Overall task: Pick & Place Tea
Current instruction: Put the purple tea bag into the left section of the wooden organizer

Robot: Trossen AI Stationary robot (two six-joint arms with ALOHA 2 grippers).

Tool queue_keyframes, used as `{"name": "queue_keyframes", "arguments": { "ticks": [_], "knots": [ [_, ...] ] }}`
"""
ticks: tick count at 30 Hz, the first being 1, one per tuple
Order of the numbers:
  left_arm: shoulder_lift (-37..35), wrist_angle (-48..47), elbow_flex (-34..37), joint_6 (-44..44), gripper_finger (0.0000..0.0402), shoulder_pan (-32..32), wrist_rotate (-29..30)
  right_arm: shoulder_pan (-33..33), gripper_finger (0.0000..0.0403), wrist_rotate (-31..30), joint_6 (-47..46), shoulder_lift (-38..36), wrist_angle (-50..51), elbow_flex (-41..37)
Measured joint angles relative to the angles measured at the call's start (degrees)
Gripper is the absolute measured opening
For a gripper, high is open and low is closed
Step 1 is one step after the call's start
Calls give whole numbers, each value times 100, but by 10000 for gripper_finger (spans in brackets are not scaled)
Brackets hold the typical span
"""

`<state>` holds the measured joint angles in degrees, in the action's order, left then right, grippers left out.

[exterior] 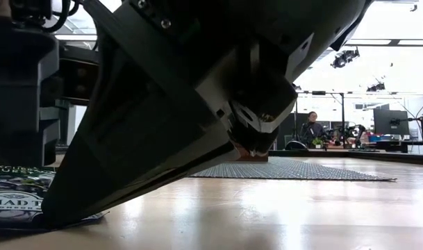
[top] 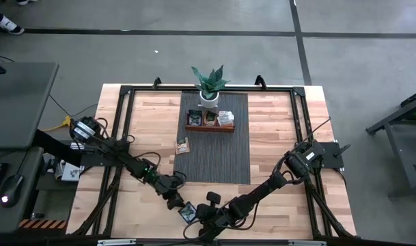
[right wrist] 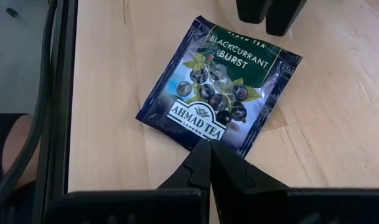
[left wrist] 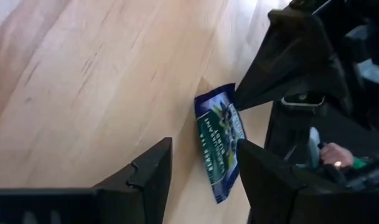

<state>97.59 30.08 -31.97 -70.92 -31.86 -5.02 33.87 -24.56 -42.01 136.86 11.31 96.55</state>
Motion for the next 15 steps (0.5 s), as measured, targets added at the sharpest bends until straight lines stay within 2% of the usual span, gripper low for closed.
{"name": "queue_keyframes", "arguments": {
  "ticks": [8,12,15],
  "knots": [
    [189,317,-153,-288,177,2,-318,0,0,-3,0,0,0,0],
    [211,169,-287,-317,177,-2,-581,0,0,-6,1,0,0,0],
    [211,-283,-424,-389,176,-2,-616,0,0,-7,0,0,0,0]
  ]
}}
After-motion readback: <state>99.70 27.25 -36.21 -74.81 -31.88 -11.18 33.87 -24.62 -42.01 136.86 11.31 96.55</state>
